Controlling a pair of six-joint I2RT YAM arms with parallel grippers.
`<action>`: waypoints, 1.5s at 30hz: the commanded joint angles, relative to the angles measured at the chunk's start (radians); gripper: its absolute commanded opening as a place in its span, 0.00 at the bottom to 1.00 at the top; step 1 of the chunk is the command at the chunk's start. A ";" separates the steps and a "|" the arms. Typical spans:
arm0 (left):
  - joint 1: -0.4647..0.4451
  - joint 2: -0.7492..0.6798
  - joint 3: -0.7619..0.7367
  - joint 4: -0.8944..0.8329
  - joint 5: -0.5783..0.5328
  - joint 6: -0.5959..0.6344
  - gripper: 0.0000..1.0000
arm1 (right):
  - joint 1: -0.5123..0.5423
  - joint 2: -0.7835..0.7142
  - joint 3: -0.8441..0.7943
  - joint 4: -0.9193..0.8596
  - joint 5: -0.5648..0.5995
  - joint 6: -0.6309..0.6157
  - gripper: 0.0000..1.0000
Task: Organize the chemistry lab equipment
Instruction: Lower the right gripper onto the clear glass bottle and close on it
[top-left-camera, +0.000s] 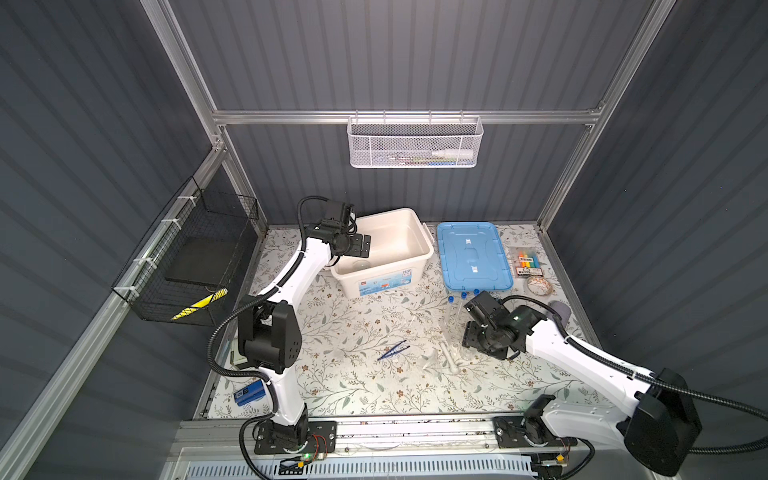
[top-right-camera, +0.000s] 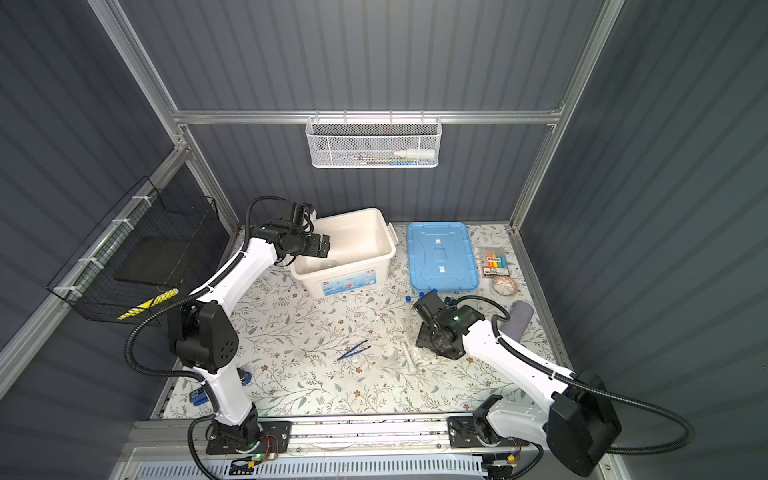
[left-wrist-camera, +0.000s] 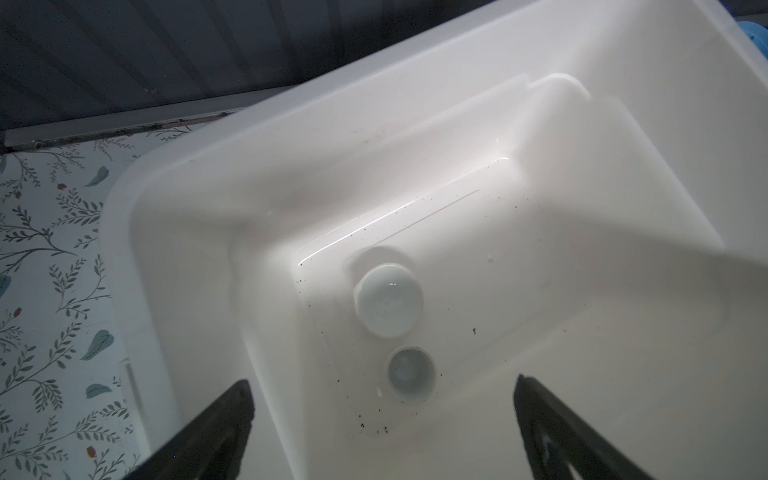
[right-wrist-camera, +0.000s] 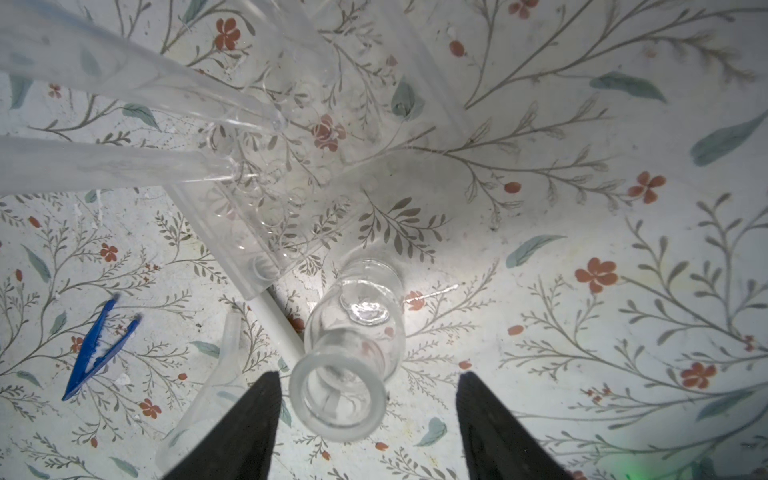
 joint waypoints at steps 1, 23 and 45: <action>-0.002 -0.045 -0.013 0.012 -0.030 -0.013 1.00 | 0.006 0.020 0.011 -0.007 -0.001 -0.003 0.67; 0.000 -0.067 -0.057 0.019 -0.052 0.002 1.00 | 0.007 0.069 0.022 0.013 -0.008 -0.009 0.41; 0.000 -0.069 -0.058 0.019 -0.056 -0.007 1.00 | 0.011 0.037 0.115 -0.130 0.025 -0.067 0.34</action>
